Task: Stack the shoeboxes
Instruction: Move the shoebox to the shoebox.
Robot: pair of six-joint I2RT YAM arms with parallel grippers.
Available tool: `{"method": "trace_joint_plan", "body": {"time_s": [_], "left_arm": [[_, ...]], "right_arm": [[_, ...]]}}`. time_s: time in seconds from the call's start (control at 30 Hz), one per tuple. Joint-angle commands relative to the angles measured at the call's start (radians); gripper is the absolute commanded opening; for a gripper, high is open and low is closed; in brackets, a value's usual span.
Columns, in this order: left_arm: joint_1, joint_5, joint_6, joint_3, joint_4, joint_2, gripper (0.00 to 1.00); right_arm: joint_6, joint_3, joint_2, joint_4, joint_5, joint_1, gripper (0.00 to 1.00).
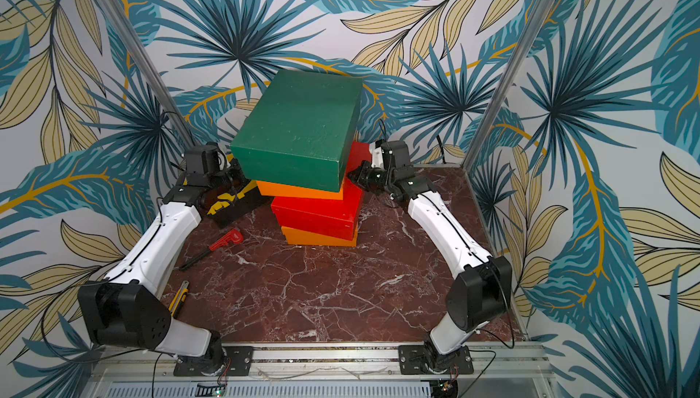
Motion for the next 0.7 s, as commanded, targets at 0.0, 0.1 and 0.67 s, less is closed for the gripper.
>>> {"method": "trace_joint_plan", "body": {"time_s": [0.0, 0.1, 0.67], "left_arm": [[-0.036, 0.022, 0.008, -0.018, 0.024, -0.011, 0.07], [-0.057, 0.022, 0.006, -0.037, 0.024, -0.027, 0.06], [-0.130, -0.027, 0.006, -0.163, 0.006, -0.169, 0.07]], "right_arm": [[0.025, -0.058, -0.041, 0.061, -0.025, 0.016, 0.00], [0.029, -0.106, -0.081, 0.073, -0.022, 0.031, 0.00], [0.017, -0.292, -0.259, 0.051, 0.045, 0.070, 0.00]]}}
